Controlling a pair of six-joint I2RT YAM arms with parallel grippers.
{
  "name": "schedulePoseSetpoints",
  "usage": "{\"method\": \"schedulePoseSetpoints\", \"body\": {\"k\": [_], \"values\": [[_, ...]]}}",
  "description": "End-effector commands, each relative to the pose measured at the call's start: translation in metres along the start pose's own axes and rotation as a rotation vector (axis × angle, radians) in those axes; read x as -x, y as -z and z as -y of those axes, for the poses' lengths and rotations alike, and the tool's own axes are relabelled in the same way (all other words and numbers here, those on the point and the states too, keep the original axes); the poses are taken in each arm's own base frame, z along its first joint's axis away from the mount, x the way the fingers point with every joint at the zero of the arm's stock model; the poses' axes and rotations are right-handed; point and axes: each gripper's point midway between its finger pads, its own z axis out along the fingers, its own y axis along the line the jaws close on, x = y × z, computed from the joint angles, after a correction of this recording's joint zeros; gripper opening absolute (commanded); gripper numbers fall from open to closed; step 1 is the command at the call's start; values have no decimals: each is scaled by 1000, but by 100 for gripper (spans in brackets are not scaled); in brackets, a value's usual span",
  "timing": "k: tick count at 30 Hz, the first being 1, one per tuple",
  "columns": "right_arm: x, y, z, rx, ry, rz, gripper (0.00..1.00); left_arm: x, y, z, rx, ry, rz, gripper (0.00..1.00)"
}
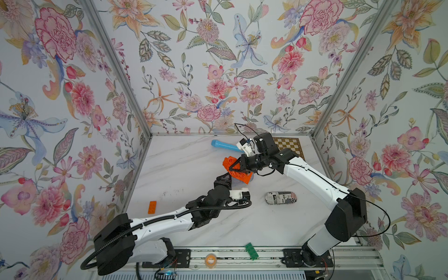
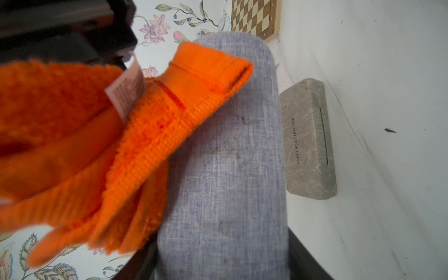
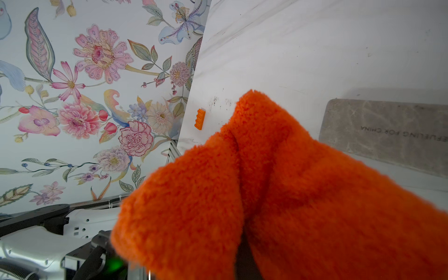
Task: Wipe the eyeglass case
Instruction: Wipe the dirt from the eyeglass case.
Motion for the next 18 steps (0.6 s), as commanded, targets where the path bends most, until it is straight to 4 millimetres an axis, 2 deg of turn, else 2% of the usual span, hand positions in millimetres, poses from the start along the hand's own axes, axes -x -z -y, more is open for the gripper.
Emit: {"method": "schedulePoseSetpoints", "body": {"k": [1,2,4,6,10,13,15,18], "values": [[-27,28,56,-102,-155,-62,0,2,11,-62,194,172,19,44],[-28,36,67,-128,-168,-52,0,0,11,-62,191,175,16,44],[-31,40,68,-137,-163,-56,0,0,12,-62,188,176,16,44],[-31,31,49,-105,-132,-64,0,1,12,-63,185,179,17,45],[-32,-4,-13,20,-47,-90,0,5,8,-64,189,186,24,44],[-34,-12,-30,64,-25,-99,0,6,5,-60,174,186,23,44],[-33,-8,-19,44,-32,-100,0,5,4,-58,168,193,21,44],[-32,10,20,-19,-87,-65,0,3,4,-64,151,273,11,45]]}}
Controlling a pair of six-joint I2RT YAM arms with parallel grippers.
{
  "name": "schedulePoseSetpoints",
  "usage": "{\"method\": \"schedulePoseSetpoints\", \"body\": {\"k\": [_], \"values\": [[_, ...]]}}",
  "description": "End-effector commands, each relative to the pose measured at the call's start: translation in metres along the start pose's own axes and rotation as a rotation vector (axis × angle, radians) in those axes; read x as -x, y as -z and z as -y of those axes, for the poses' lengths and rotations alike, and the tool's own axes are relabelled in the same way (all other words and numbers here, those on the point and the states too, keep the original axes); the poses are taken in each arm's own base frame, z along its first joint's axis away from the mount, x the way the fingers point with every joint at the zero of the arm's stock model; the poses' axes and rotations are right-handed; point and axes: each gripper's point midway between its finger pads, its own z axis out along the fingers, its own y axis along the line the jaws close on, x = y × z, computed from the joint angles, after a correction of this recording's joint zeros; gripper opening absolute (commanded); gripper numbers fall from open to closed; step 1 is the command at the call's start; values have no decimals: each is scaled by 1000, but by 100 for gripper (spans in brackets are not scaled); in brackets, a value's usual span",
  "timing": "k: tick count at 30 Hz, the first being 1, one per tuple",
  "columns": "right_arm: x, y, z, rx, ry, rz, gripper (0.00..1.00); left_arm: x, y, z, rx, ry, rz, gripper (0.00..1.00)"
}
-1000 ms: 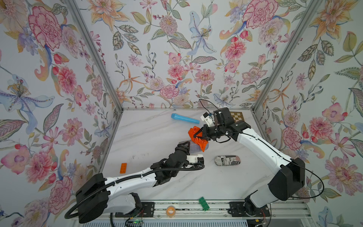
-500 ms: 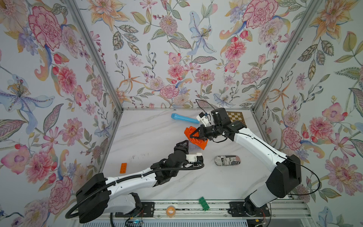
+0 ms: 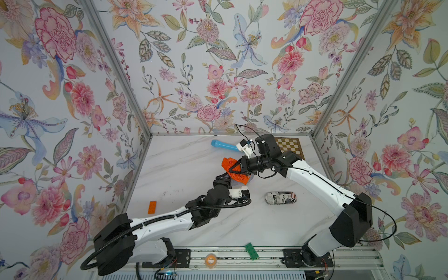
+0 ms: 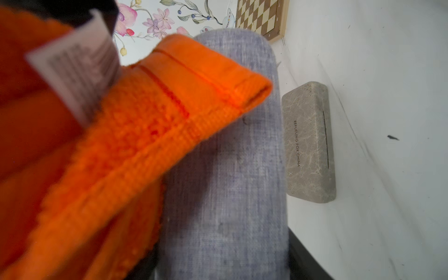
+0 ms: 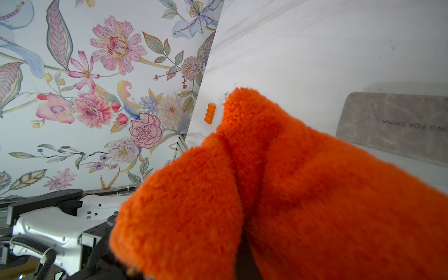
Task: Wipe the eyeglass case
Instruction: Wipe the dirt from the eyeglass case.
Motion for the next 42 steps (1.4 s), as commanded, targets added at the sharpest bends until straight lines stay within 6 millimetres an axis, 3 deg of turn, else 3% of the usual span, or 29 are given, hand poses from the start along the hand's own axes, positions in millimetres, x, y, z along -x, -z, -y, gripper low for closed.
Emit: {"method": "schedulePoseSetpoints", "body": {"k": [1,4,6,8,11,16,19,22,26,30,33,37,39,42], "values": [[-20,19,53,-94,-135,-32,0,10,6,-62,137,234,35,45],[-17,54,88,-184,-170,55,0,6,9,-65,122,291,39,45],[-9,78,96,-208,-173,135,0,4,11,-62,101,317,41,44],[7,103,85,-167,-162,251,0,2,13,-58,64,363,43,45],[27,130,52,-30,-122,409,0,3,16,-53,-37,488,61,46],[19,151,27,-88,9,522,0,21,25,-42,-268,778,116,47],[4,154,6,-81,88,554,0,42,34,-41,-426,983,191,48],[-14,146,-17,-57,161,571,0,59,42,-58,-490,1173,275,49],[-40,116,-45,-47,264,531,0,74,55,-77,-603,1376,386,50],[-40,82,-74,-57,355,495,0,92,70,-79,-743,1451,498,49],[-28,61,-62,-142,400,453,0,104,84,-76,-839,1443,579,49],[13,86,-16,-235,345,501,0,103,96,-75,-865,1427,593,49],[20,94,-15,-221,338,495,0,100,97,-73,-865,1409,565,49],[11,79,-28,-178,351,435,0,102,97,-72,-880,1376,560,48]]}}
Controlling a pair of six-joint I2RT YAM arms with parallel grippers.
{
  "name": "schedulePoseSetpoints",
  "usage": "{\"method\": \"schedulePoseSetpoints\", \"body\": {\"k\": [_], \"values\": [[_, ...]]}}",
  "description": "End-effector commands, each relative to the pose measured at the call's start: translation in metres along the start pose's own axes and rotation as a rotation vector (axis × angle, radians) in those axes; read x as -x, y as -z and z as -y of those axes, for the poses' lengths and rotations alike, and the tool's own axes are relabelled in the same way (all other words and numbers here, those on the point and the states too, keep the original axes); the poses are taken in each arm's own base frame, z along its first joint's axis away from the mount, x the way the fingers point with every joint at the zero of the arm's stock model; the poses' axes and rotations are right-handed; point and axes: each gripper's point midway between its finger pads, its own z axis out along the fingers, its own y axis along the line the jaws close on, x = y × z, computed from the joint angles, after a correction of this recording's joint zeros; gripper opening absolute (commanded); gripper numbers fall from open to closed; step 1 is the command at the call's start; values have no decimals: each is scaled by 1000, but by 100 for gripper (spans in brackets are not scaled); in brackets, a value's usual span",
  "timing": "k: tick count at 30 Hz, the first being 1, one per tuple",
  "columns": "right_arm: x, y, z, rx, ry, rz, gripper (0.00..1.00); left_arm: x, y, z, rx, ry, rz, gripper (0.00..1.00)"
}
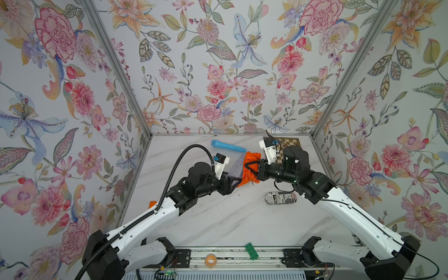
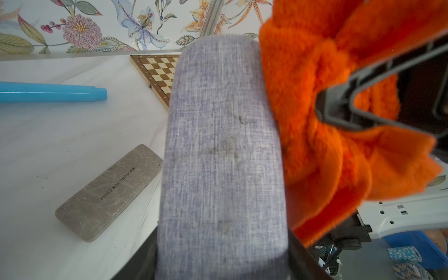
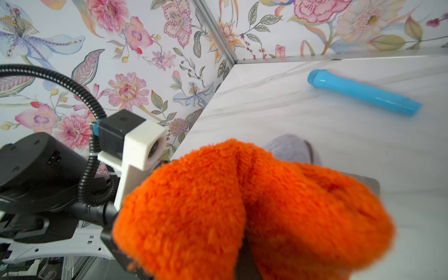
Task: Wipe the eyeglass case
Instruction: Wipe the dirt from the eyeglass case.
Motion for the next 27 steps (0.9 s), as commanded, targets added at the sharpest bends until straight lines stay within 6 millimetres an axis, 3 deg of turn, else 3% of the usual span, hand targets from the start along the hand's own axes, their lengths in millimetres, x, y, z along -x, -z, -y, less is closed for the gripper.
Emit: {"method": "schedulePoseSetpoints", "body": {"k": [1,4,5,10,12,17,22,23,25,27], "values": [[-9,-19,-5,8,28,-28,0,24,24,80,-325,-146,43,48],[-32,-37,-39,143,20,-58,0,29,22,77,-341,-128,64,48],[-33,-40,-39,152,16,-63,0,31,22,76,-355,-113,72,49],[14,-35,20,93,-72,43,0,42,30,65,-429,-28,140,49],[9,-35,24,48,-50,20,0,46,28,55,-422,1,147,49],[-24,-41,4,118,-46,-25,0,46,21,50,-428,1,125,49],[12,-27,67,-8,-90,44,0,47,18,52,-455,8,117,49],[16,-26,70,-13,-96,48,0,47,17,50,-452,13,118,49],[10,-29,59,22,-102,21,0,50,16,47,-440,24,124,49],[-7,-37,29,96,-93,-24,0,53,16,43,-426,33,135,49]]}}
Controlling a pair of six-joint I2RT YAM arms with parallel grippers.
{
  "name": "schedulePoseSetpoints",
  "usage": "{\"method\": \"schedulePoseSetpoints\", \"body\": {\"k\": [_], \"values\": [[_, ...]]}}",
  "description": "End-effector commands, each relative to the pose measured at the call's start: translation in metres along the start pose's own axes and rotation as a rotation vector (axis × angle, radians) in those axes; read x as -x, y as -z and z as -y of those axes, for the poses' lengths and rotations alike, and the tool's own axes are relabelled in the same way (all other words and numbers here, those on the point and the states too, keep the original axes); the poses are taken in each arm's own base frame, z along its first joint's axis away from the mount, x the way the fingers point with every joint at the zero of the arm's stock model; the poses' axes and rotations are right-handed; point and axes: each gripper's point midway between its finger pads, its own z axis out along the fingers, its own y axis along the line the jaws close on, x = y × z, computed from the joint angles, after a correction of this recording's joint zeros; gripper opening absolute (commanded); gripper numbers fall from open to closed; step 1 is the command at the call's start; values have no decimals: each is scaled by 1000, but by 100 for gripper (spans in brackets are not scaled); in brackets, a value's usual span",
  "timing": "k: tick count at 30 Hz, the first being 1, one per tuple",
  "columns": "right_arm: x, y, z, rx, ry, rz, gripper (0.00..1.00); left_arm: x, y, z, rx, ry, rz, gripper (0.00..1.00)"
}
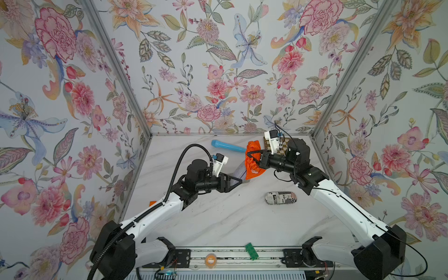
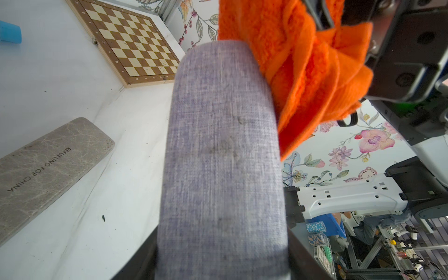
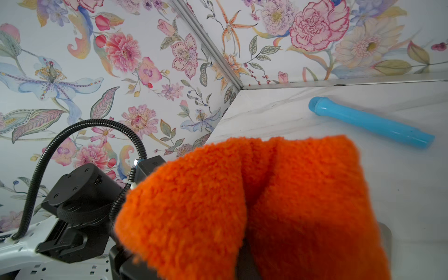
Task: Wipe the eyeglass case
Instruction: Wipe the dirt from the eyeglass case.
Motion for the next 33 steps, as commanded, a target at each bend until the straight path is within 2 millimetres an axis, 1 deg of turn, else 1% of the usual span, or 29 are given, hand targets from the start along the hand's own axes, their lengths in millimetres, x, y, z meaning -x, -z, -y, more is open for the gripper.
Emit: {"method": "schedulePoseSetpoints", "body": {"k": [1,2,3,4,6,7,9,10,12,14,15,19,21,23,25,27,28,30,31,32,33], "values": [[-46,-18,-18,31,-31,-127,0,51,19,65,-207,-214,153,49],[-51,-19,-27,57,-37,-137,0,54,20,62,-198,-208,162,49],[-53,-18,-32,74,-54,-145,0,57,20,60,-190,-197,166,49],[-51,-15,-29,65,-73,-148,0,60,21,58,-177,-188,171,49],[-39,-5,-4,-3,-126,-144,0,64,19,50,-141,-168,154,48],[-20,9,23,-59,-166,-109,0,63,17,48,-123,-169,130,48],[1,31,55,-132,-195,-61,0,57,16,41,-78,-193,79,48],[9,40,64,-147,-187,-36,0,50,15,34,-46,-215,50,48],[15,48,70,-141,-162,-19,0,37,16,20,14,-252,7,48],[18,52,66,-124,-156,-14,0,28,19,8,74,-280,-21,48],[20,54,62,-111,-159,-7,0,25,21,7,87,-291,-35,48],[22,53,42,-12,-174,-38,0,20,28,14,83,-343,-66,48],[21,47,32,59,-214,-65,0,15,29,18,65,-362,-105,48],[15,38,20,127,-246,-91,0,12,29,21,60,-393,-130,47],[3,28,11,166,-263,-136,0,10,29,22,57,-430,-134,47],[-10,20,7,170,-270,-177,0,10,29,16,88,-446,-131,47],[-13,18,5,173,-274,-184,0,10,28,13,102,-450,-140,48],[-14,16,2,205,-309,-183,0,11,27,6,135,-467,-149,46],[-14,15,0,223,-323,-185,0,16,26,5,145,-475,-123,46],[-15,14,-2,245,-331,-192,0,20,25,8,126,-481,-88,45],[-14,13,-2,255,-333,-193,0,22,22,16,84,-491,-74,46]]}}
